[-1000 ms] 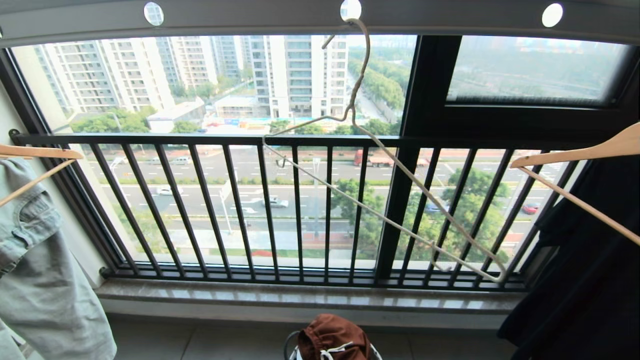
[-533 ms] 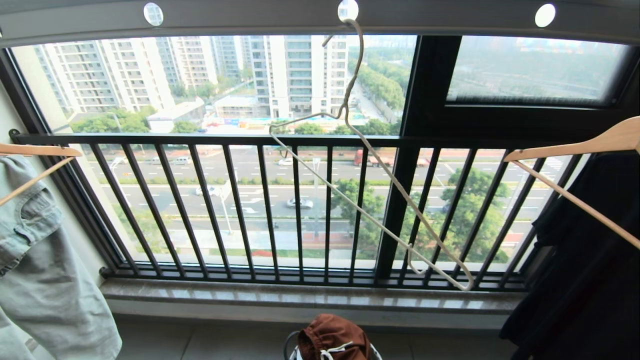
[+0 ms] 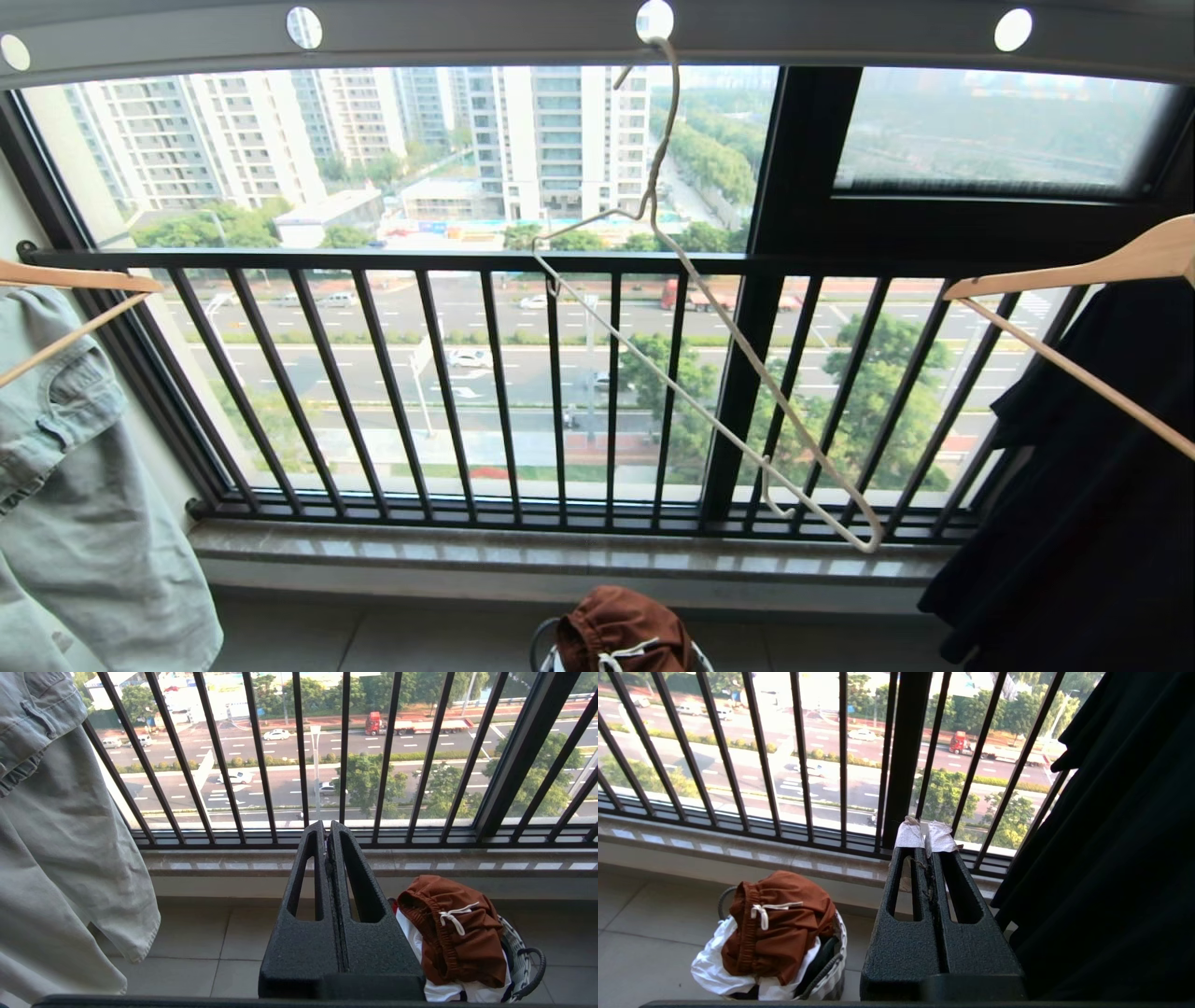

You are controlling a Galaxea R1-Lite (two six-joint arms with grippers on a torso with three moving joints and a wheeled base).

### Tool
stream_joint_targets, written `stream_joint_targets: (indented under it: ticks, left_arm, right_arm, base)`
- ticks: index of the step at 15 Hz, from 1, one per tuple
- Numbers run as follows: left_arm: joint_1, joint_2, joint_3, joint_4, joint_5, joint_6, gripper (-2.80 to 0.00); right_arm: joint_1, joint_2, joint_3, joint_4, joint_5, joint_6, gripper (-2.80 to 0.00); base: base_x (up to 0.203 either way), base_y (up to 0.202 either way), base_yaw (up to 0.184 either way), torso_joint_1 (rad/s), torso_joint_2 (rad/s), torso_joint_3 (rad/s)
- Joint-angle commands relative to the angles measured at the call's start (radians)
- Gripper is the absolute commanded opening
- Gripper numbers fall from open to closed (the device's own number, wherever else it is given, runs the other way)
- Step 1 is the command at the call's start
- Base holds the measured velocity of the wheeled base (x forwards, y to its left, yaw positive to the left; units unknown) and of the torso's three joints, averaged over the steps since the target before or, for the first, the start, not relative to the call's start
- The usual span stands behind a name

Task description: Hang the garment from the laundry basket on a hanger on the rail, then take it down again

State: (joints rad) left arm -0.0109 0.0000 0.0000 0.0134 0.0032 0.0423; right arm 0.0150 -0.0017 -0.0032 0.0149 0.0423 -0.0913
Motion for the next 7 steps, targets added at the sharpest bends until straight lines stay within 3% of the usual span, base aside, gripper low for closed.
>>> stream_joint_targets:
  ticks: [1, 7]
  left_arm:
    - [0.0, 0.0, 0.0, 0.001, 0.0, 0.001, -2.8]
    - [0.0, 0.002, 0.0, 0.001, 0.0, 0.001, -2.8]
  right_arm:
    - [0.0, 0.002, 0.001, 0.0, -0.001, -0.002, -2.8]
    - [0.0, 0.002, 0.0, 0.0, 0.001, -0.002, -2.8]
  base:
    - [0.0, 0.0, 0.0, 0.0, 0.0, 0.0]
    - [0.0, 0.0, 0.0, 0.0, 0.0, 0.0]
